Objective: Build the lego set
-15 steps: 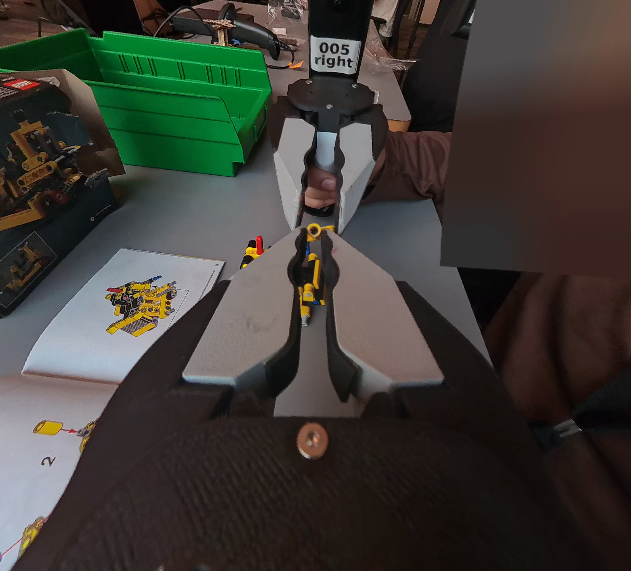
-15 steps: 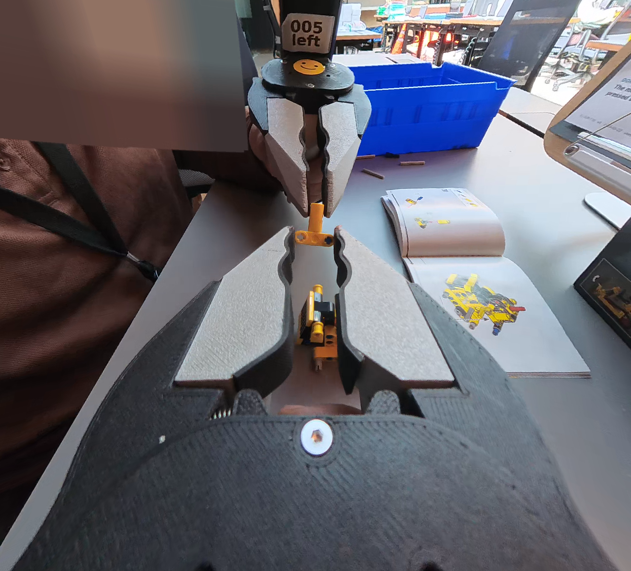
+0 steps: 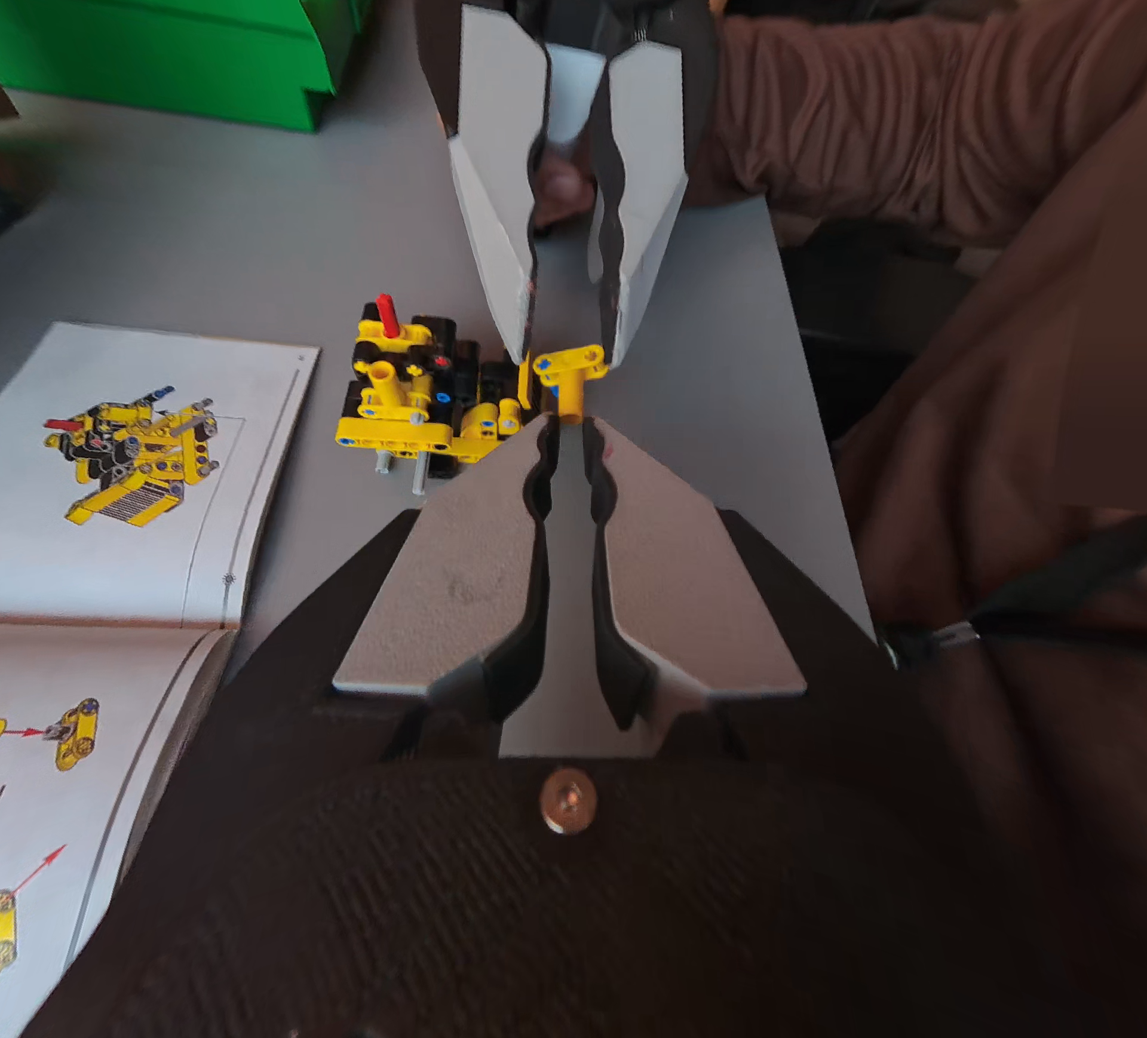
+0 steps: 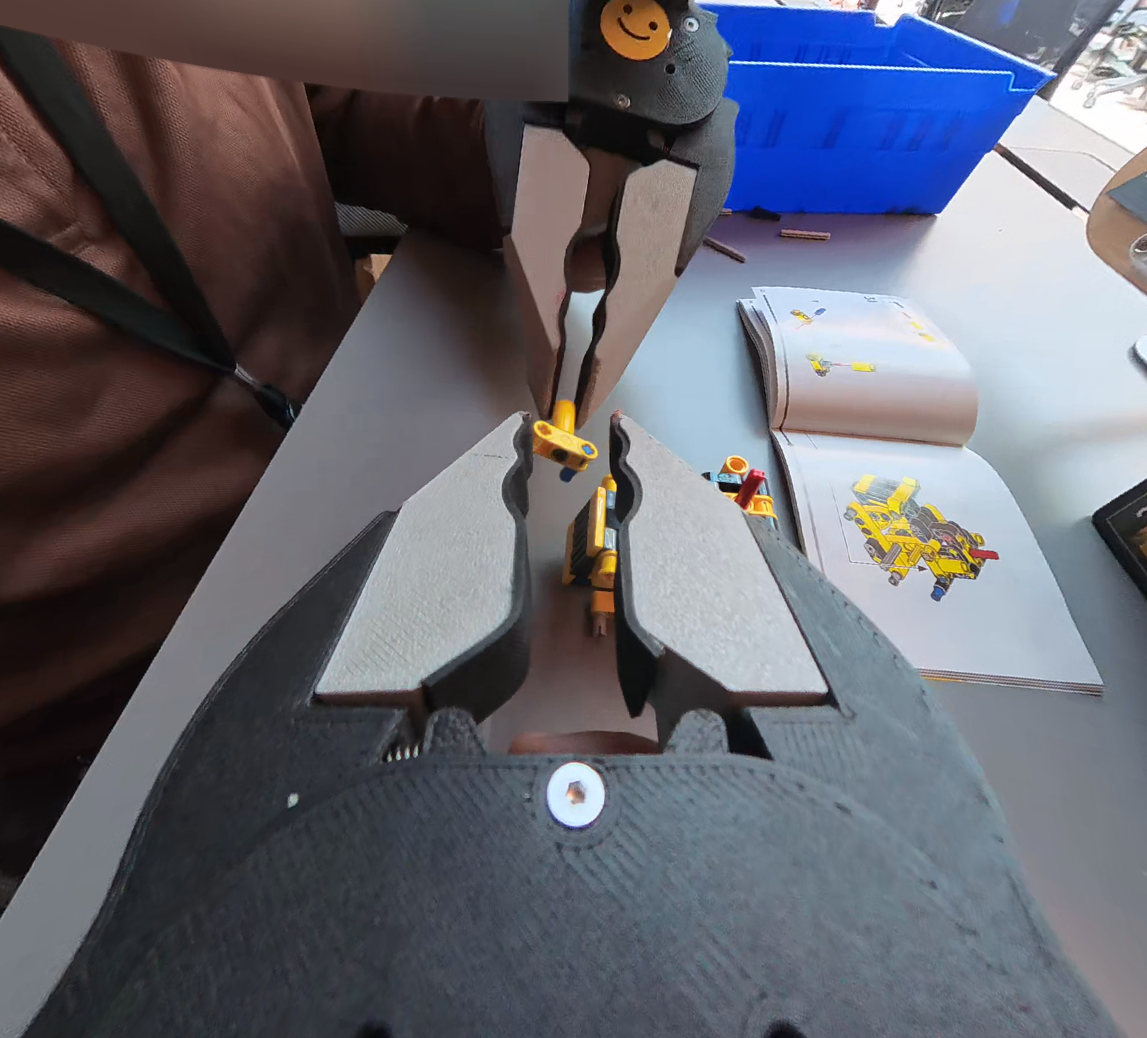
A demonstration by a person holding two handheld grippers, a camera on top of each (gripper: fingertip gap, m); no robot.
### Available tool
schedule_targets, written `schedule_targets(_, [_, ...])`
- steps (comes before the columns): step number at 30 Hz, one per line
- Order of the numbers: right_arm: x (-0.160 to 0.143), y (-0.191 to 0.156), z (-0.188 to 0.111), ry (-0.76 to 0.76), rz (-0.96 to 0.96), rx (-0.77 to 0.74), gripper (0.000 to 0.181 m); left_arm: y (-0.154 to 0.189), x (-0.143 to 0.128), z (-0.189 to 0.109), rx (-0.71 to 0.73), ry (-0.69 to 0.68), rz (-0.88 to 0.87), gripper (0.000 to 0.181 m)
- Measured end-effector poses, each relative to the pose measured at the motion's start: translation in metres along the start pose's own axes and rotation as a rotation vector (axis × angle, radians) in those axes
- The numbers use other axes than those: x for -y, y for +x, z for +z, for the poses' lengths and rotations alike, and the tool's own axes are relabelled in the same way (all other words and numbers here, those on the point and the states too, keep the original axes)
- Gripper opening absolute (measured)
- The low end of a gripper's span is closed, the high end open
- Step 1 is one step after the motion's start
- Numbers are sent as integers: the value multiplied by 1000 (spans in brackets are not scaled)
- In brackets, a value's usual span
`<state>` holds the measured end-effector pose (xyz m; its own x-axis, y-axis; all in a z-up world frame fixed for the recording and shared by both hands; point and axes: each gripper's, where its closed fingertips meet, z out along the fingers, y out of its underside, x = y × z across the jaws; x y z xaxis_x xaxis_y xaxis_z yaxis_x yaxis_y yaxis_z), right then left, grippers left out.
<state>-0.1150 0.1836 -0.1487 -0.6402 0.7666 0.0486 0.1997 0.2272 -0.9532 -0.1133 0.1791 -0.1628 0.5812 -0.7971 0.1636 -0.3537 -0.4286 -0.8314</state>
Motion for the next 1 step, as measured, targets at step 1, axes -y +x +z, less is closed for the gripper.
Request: schedule_targets(1, [0, -1, 0, 0, 6, 9, 22, 1, -4, 2, 0, -24, 10, 5])
